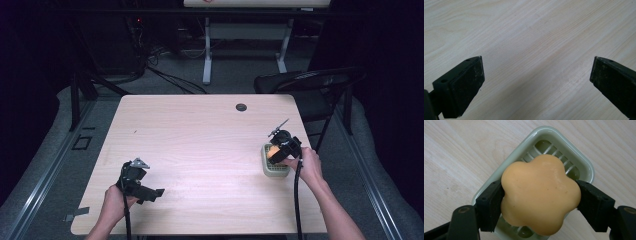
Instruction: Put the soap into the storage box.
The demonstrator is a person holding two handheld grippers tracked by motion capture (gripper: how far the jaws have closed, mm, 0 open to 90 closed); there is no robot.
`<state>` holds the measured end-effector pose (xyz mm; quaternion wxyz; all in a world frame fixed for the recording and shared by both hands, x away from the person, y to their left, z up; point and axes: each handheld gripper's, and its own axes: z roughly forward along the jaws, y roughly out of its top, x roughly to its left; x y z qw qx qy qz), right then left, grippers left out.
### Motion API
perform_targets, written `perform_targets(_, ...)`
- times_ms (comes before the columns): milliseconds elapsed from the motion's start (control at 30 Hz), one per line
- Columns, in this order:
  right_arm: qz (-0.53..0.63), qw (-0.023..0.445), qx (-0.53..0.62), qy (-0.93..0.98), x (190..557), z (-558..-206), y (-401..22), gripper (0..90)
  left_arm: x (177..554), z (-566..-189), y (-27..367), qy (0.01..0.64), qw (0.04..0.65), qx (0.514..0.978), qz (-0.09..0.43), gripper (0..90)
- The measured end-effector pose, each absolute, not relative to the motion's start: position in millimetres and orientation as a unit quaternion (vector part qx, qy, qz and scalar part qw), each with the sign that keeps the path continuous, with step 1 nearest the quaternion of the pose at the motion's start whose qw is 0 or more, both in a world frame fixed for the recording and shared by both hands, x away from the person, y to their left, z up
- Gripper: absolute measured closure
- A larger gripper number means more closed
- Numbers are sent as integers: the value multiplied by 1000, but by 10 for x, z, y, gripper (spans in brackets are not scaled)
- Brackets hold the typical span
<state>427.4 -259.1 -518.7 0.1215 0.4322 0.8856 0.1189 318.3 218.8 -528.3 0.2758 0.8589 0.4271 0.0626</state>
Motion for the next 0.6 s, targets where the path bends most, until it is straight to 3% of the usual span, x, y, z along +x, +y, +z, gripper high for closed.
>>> perform_targets(600, 109, 123, 428, 889, 4286, -5235, -2577, 262, 3184, -5285, 2189, 427, 275, 859, 62, 0)
